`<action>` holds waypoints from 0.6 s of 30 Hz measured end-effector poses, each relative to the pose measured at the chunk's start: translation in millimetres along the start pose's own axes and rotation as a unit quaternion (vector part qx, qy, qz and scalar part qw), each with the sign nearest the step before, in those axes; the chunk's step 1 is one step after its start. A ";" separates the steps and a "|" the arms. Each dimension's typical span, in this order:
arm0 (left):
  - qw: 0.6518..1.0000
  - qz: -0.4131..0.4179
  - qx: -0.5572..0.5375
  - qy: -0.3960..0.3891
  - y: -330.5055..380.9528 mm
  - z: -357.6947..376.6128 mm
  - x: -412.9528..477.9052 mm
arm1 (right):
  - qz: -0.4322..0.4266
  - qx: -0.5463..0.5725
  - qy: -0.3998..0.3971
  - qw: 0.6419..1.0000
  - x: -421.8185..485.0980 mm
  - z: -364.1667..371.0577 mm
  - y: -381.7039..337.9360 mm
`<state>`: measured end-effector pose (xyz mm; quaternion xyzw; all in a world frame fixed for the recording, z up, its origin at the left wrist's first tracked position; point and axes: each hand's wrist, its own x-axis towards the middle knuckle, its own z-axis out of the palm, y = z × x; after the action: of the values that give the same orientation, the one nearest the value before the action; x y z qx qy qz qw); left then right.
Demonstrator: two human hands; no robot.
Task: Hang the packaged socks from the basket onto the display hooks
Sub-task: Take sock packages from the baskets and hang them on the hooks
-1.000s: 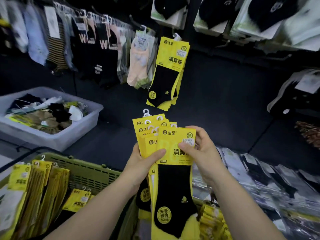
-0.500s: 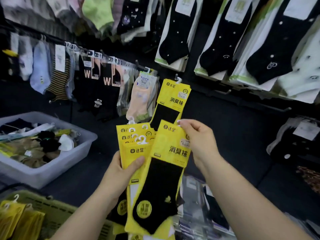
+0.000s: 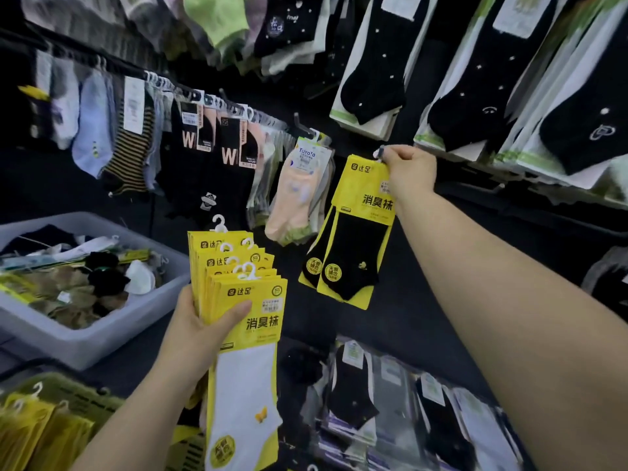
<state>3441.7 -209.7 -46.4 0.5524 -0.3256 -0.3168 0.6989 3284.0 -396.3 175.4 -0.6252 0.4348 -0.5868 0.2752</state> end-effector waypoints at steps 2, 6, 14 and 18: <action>1.000 -0.002 0.001 -0.011 -0.1 1.1 -1.5 | 0.017 0.014 0.020 1.000 1.8 1.3 2.2; 1.000 -0.008 -0.013 -0.026 3.8 4.2 -4.8 | -0.005 -0.064 0.096 0.993 -16.4 -2.7 4.3; 0.996 -0.012 -0.072 -0.051 19.7 23.9 -18.1 | -0.065 -0.207 -0.336 0.916 -159.8 -2.2 31.1; 0.995 -0.021 -0.075 -0.060 23.2 29.9 -22.0 | -0.049 -0.139 -0.314 0.938 -161.2 -13.5 32.0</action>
<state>3406.6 -204.6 -20.7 0.4853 -0.3308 -0.3878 0.7104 3274.5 -269.4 70.5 -0.8302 0.3722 -0.3071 0.2791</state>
